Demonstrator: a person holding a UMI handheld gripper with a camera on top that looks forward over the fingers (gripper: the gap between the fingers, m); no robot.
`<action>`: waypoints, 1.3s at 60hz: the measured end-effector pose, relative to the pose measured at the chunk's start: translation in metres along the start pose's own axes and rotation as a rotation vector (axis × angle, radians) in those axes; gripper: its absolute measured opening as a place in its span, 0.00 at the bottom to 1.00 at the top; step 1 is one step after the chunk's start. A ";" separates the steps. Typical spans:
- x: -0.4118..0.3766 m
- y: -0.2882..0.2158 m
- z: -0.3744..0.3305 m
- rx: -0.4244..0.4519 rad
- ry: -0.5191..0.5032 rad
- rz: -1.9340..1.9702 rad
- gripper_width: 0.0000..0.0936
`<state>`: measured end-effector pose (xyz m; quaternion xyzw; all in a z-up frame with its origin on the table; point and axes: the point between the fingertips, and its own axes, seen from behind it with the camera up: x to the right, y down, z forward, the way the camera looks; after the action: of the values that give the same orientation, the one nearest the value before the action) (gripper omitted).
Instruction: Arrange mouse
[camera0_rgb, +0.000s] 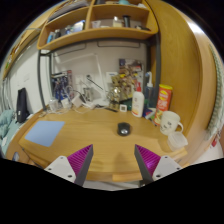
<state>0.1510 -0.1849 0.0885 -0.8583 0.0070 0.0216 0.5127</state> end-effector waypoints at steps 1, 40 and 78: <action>0.008 0.004 0.005 -0.008 0.007 0.007 0.89; 0.054 -0.023 0.223 -0.063 0.111 0.017 0.75; 0.050 -0.046 0.216 -0.131 0.072 0.043 0.27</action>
<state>0.1958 0.0278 0.0241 -0.8898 0.0423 0.0021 0.4544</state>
